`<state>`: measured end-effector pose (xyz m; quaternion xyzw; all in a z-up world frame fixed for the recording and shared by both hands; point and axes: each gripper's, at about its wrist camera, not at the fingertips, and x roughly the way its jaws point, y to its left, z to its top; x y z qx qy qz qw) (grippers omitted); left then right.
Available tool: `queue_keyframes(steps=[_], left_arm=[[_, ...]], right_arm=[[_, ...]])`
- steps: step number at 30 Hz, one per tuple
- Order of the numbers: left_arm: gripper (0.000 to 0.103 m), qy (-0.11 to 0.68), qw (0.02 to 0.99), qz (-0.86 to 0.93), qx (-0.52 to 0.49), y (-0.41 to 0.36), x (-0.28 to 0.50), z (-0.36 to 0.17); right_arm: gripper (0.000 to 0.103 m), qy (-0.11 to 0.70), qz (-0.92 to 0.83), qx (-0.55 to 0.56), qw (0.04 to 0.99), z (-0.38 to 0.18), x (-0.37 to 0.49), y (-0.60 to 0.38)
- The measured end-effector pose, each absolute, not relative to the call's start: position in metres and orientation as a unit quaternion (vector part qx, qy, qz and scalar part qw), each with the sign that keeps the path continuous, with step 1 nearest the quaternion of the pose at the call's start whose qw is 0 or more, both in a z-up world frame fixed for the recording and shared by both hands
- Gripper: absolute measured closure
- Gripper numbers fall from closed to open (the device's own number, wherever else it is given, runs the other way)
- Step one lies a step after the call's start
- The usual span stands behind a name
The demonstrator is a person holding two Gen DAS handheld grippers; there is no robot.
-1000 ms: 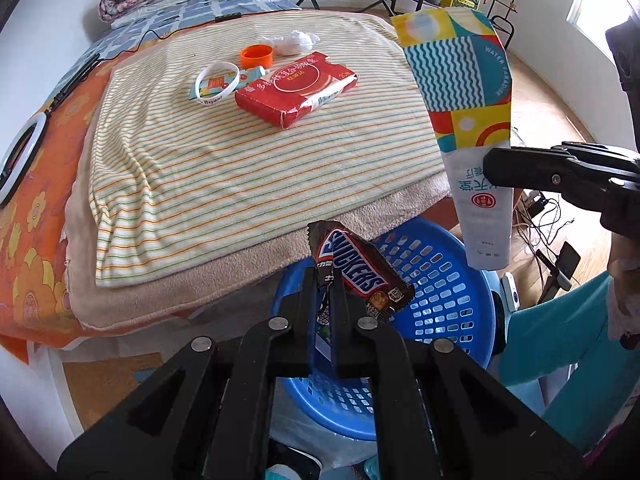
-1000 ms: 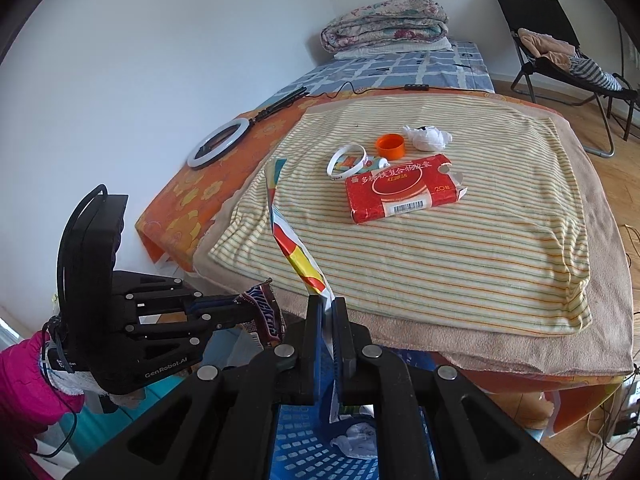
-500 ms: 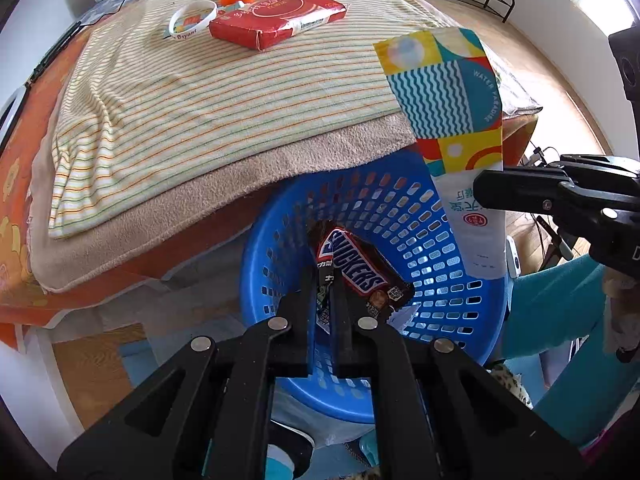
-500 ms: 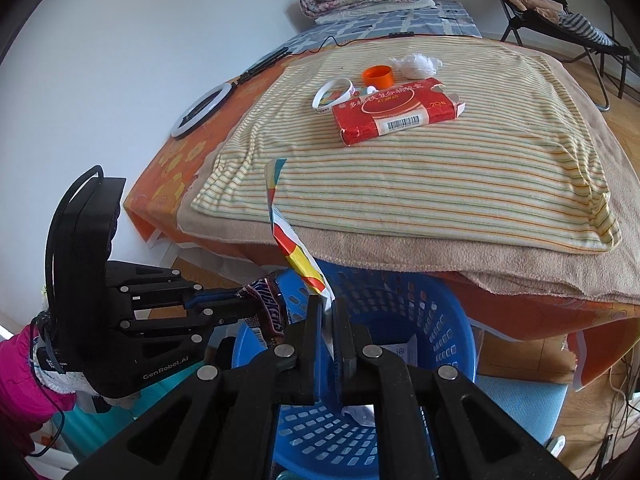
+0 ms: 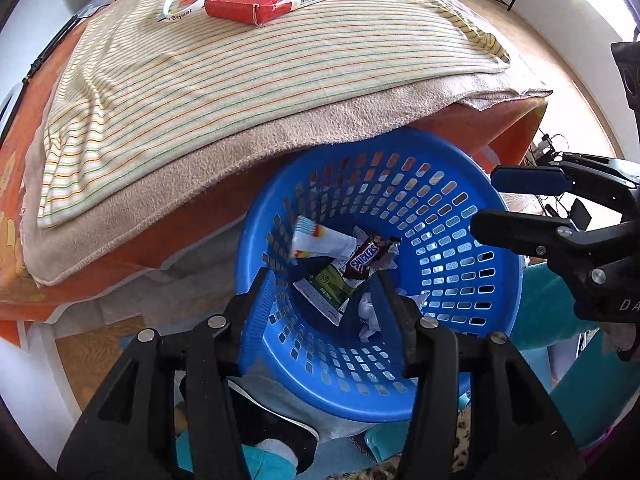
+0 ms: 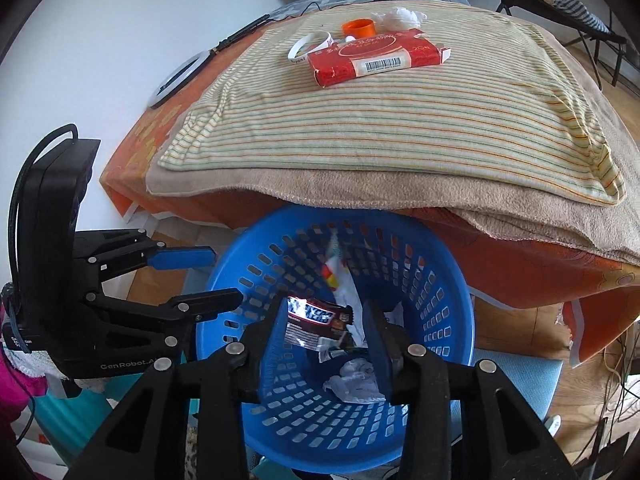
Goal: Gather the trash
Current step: 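Carry the Snickers and colorful wrappers over the blue basket and release both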
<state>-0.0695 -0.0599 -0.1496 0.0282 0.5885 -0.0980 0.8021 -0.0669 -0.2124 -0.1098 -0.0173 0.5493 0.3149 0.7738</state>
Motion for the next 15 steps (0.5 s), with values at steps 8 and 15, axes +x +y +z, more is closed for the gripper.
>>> queue_keyframes(steps=[8, 15], left_arm=[[0.052, 0.59, 0.802, -0.092, 0.023, -0.053, -0.068, -0.148], [0.052, 0.588, 0.804, -0.083, 0.009, -0.044, -0.063, -0.143]], right_arm=[[0.027, 0.538, 0.294, -0.036, 0.789, -0.103, -0.065, -0.213], [0.018, 0.528, 0.281, -0.053, 0.799, -0.095, -0.062, -0.213]])
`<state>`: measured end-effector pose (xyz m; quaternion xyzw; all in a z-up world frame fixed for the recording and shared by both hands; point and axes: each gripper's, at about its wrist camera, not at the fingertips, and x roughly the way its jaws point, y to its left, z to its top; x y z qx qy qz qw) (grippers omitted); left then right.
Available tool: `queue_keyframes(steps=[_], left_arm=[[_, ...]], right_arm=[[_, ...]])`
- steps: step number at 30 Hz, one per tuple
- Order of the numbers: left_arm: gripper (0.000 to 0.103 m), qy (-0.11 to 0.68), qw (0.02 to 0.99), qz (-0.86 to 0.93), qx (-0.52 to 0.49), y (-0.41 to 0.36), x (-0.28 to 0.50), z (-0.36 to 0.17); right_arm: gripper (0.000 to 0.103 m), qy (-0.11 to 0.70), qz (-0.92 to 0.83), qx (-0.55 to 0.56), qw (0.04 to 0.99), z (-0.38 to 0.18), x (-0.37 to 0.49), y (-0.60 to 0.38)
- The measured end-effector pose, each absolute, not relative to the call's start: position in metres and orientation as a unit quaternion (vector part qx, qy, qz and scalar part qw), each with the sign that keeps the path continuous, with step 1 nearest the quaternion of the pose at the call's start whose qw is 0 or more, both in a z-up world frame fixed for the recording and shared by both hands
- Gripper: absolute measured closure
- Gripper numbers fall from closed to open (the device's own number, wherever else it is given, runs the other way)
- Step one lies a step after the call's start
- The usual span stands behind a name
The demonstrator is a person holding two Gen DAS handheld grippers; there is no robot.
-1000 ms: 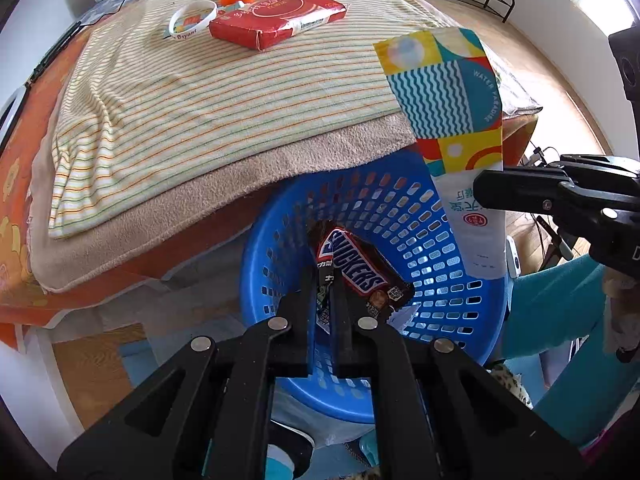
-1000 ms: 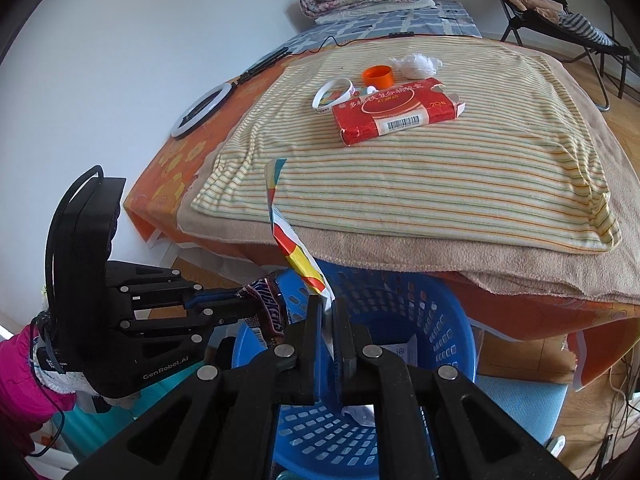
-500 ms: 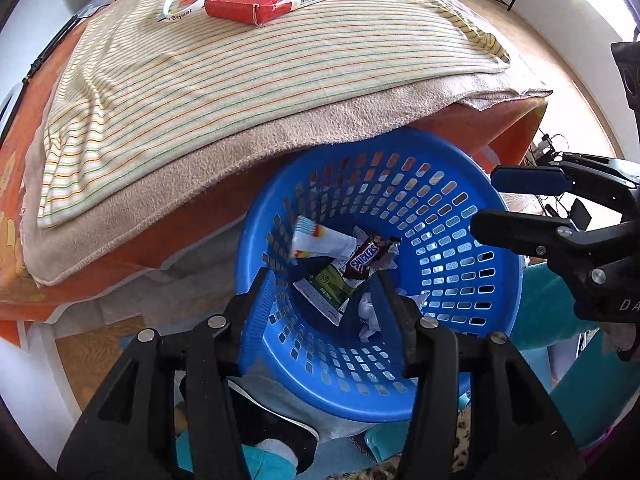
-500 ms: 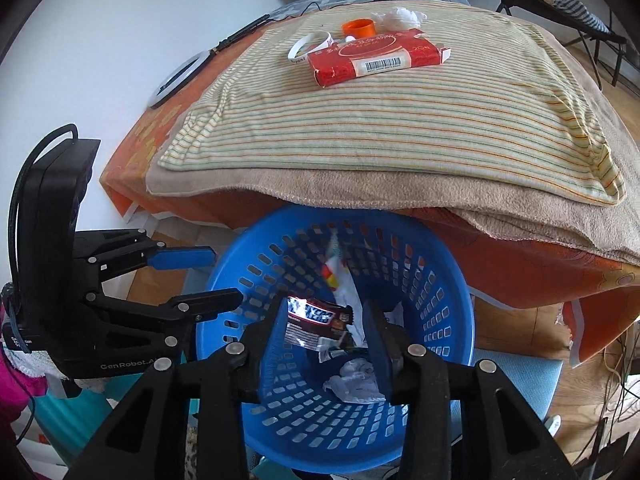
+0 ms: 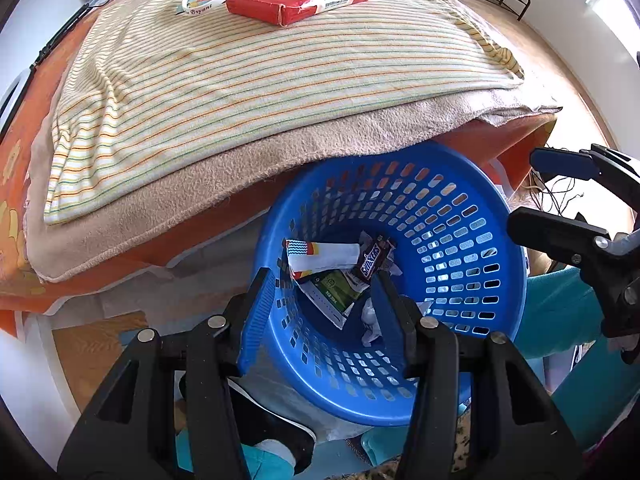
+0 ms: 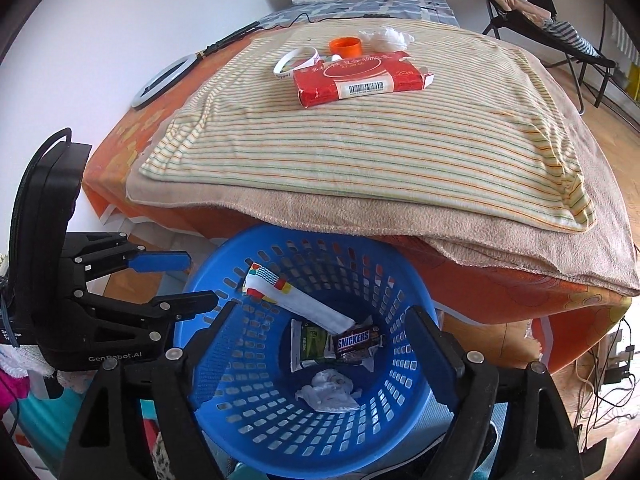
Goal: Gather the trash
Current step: 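Carry the Snickers and colorful wrappers over the blue basket and release both, then lift both tools from the basket back toward the blanket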
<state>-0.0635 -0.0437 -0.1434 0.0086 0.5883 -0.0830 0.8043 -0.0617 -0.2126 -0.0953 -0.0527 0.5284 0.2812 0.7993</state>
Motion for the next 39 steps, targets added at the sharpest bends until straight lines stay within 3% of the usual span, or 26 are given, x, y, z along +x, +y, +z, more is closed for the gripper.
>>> queue_keyframes(steps=[9, 12, 28, 39], left_arm=[[0.05, 0.572, 0.818, -0.065, -0.013, -0.024, -0.042, -0.121], [0.042, 0.559, 0.827, -0.059, -0.023, -0.017, -0.032, -0.108], [0.042, 0.526, 0.849, -0.027, -0.032, 0.012, 0.015, -0.07], [0.042, 0.512, 0.857, -0.004, -0.061, 0.044, 0.068, -0.058]], right_arm=[[0.007, 0.52, 0.256, -0.069, 0.812, -0.082, -0.05, -0.214], [0.007, 0.512, 0.256, -0.076, 0.816, -0.075, -0.045, -0.213], [0.006, 0.498, 0.239, -0.069, 0.831, -0.051, -0.005, -0.216], [0.006, 0.436, 0.232, -0.077, 0.866, -0.022, 0.051, -0.214]])
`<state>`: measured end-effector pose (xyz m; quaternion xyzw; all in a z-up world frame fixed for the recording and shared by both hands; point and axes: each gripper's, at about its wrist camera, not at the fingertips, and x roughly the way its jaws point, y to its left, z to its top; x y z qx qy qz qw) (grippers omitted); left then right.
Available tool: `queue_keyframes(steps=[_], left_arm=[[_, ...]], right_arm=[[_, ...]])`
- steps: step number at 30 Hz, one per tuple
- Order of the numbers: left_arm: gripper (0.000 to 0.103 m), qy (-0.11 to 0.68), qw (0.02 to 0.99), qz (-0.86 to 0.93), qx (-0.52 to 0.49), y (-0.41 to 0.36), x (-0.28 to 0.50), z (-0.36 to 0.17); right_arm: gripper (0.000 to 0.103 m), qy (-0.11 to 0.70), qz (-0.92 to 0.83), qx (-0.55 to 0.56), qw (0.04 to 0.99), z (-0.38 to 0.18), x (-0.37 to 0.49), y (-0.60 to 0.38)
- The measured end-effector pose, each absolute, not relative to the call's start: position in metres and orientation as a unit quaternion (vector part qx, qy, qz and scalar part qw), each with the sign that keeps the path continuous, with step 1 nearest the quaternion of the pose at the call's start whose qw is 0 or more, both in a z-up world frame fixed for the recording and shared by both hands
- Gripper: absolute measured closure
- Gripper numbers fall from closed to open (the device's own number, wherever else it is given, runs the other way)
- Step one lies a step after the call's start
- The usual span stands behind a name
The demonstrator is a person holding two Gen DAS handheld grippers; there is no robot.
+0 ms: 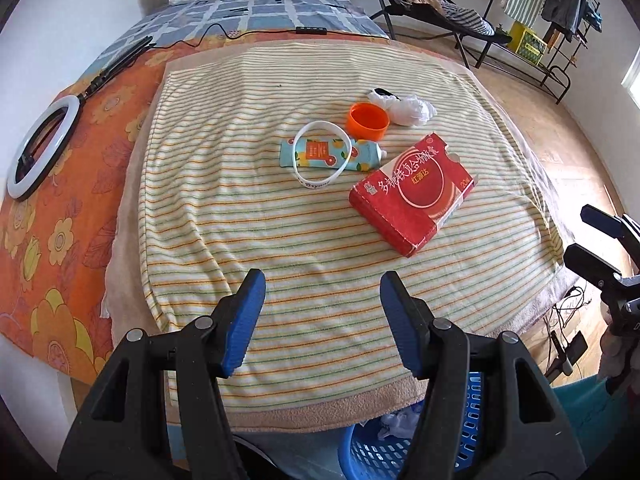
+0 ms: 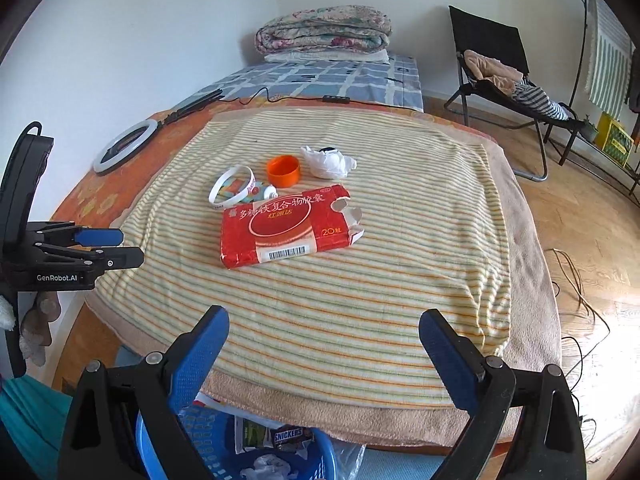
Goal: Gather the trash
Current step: 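Lift both tools from the basket back toward the blanket, then reach the right tool to the white tissue while the left tool approaches the tube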
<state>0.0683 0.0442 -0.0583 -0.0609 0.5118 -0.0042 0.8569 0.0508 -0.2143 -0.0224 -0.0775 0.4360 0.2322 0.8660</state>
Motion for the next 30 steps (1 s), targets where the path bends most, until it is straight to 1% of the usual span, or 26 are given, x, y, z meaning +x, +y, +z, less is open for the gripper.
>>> queue_keyframes(steps=[8, 10, 12, 16, 18, 25, 26, 27, 30], left_arm=[[0.042, 0.505, 0.855, 0.015, -0.116, 0.075, 0.119, -0.064], [0.047, 0.507, 0.853, 0.016, -0.124, 0.079, 0.13, -0.069], [0.055, 0.512, 0.849, 0.018, -0.125, 0.081, 0.141, -0.076], [0.057, 0.521, 0.844, 0.014, -0.127, 0.081, 0.159, -0.089], [0.067, 0.526, 0.842, 0.012, -0.121, 0.08, 0.167, -0.094], [0.068, 0.534, 0.838, 0.017, -0.11, 0.077, 0.188, -0.11], [0.071, 0.535, 0.838, 0.019, -0.108, 0.076, 0.19, -0.111], [0.08, 0.536, 0.837, 0.021, -0.105, 0.076, 0.192, -0.113], [0.089, 0.54, 0.836, 0.025, -0.097, 0.076, 0.197, -0.119]], right_arm=[[0.006, 0.447, 0.238, -0.059, 0.86, -0.02, 0.113, -0.2], [0.006, 0.452, 0.241, -0.057, 0.857, -0.022, 0.127, -0.195], [0.006, 0.452, 0.242, -0.054, 0.857, -0.025, 0.142, -0.191], [0.006, 0.45, 0.242, -0.054, 0.858, -0.033, 0.171, -0.182], [0.008, 0.452, 0.24, -0.049, 0.858, -0.038, 0.185, -0.178], [0.011, 0.472, 0.243, -0.009, 0.847, -0.058, 0.223, -0.165], [0.011, 0.474, 0.243, -0.007, 0.847, -0.06, 0.226, -0.163], [0.011, 0.475, 0.242, -0.007, 0.846, -0.062, 0.229, -0.16], [0.012, 0.473, 0.241, -0.012, 0.847, -0.066, 0.238, -0.152]])
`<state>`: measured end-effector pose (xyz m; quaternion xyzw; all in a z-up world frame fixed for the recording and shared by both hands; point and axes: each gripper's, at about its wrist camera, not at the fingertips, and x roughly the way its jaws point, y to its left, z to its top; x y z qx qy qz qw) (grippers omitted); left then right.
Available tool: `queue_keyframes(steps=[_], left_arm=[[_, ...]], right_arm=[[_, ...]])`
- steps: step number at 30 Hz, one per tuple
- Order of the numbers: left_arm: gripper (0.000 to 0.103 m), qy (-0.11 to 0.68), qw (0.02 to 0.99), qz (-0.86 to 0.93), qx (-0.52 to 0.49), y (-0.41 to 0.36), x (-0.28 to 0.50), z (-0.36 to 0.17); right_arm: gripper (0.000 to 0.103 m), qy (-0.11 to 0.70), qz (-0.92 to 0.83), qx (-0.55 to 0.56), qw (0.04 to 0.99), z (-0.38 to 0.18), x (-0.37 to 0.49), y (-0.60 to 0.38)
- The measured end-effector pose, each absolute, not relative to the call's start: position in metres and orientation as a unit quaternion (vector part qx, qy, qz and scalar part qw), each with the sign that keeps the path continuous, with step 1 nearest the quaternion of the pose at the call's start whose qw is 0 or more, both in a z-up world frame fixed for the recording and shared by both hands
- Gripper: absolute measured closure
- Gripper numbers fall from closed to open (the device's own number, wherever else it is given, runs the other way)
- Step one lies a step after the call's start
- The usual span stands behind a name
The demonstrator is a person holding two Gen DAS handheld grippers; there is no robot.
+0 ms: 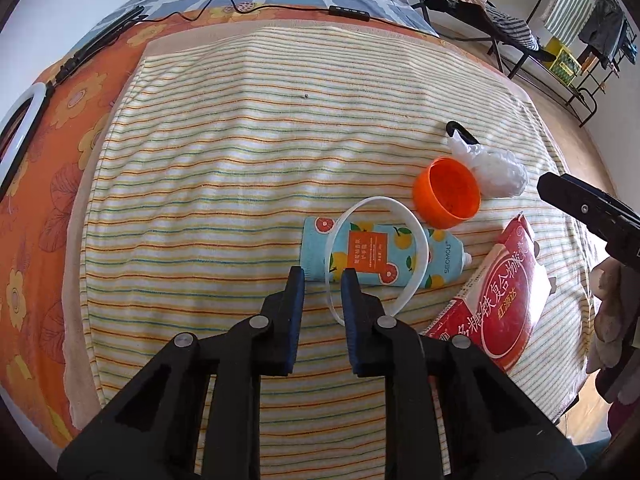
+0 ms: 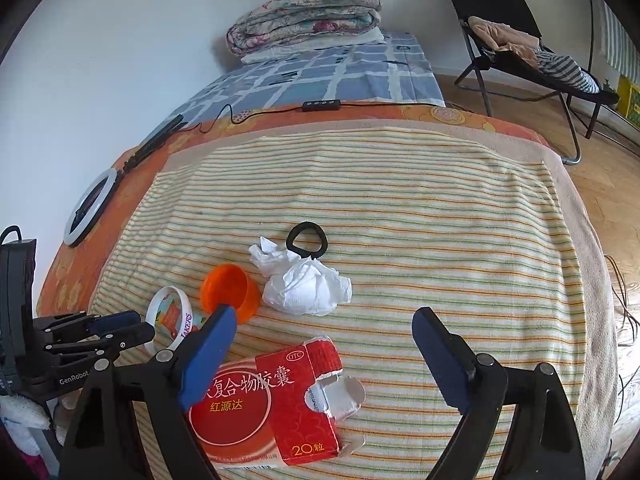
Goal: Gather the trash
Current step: 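Reach the right tool to the white tissue while the left tool approaches the tube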
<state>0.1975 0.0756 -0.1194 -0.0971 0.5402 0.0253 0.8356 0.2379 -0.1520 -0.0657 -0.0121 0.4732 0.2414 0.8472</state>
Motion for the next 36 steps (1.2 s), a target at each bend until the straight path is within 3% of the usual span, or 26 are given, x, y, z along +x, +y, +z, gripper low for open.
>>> queue_keyframes(steps=[6, 13, 19, 20, 29, 31, 33, 36], left_arm=[[0.097, 0.53, 0.844, 0.021, -0.083, 0.073, 0.201, -0.121], [0.1, 0.524, 0.848, 0.019, -0.08, 0.074, 0.197, -0.118], [0.102, 0.516, 0.852, 0.017, -0.085, 0.078, 0.192, -0.115], [0.102, 0.514, 0.853, 0.017, -0.083, 0.078, 0.191, -0.114], [0.102, 0.501, 0.861, 0.026, -0.084, 0.083, 0.184, -0.105], [0.093, 0.511, 0.853, 0.024, -0.107, 0.087, 0.187, -0.105], [0.07, 0.505, 0.856, 0.024, -0.106, 0.085, 0.189, -0.104], [0.066, 0.505, 0.859, 0.026, -0.084, 0.077, 0.196, -0.108]], right_arm=[[0.014, 0.477, 0.234, -0.024, 0.847, -0.079, 0.252, -0.139], [0.025, 0.485, 0.241, -0.025, 0.84, -0.09, 0.263, -0.128], [0.058, 0.501, 0.26, -0.013, 0.825, -0.1, 0.265, -0.124], [0.068, 0.501, 0.266, -0.007, 0.823, -0.1, 0.264, -0.125], [0.075, 0.476, 0.275, 0.0, 0.835, -0.08, 0.253, -0.134], [0.075, 0.471, 0.276, -0.003, 0.838, -0.074, 0.25, -0.136], [0.075, 0.466, 0.279, -0.006, 0.839, -0.069, 0.246, -0.137], [0.075, 0.463, 0.285, -0.009, 0.839, -0.065, 0.24, -0.139]])
